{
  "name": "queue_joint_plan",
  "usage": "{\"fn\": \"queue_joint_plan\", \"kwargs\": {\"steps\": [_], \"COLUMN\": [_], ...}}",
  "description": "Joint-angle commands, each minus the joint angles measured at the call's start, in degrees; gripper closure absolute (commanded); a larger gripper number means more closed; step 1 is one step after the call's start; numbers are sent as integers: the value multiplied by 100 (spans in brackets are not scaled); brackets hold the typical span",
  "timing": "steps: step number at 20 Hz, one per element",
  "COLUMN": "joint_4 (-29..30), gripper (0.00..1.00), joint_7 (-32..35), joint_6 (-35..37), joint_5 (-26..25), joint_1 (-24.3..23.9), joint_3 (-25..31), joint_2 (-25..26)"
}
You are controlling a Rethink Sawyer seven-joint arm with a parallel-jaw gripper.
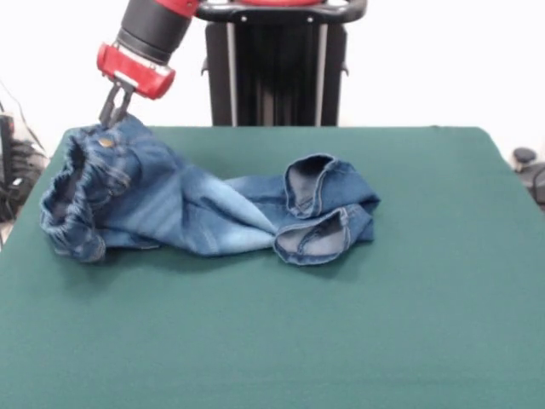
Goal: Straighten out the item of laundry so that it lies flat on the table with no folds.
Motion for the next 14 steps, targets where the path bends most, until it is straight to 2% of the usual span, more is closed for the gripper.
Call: {"fn": "queue_joint_plan", "kwargs": {"steps": [1,7,11,14], "joint_4": [199,-102,-408,-541], "gripper": [100,100,100,100], "joint_7": [148,-3,16,57], "joint_6": [-783,-1402,-1625,-1813], "joint_5": [-10,629,1146,1357], "joint_1": [20,116,95,23], "joint_3": [-489,-1192,-1180,-964], "joint_2": [898,1358,1858,2212]}}
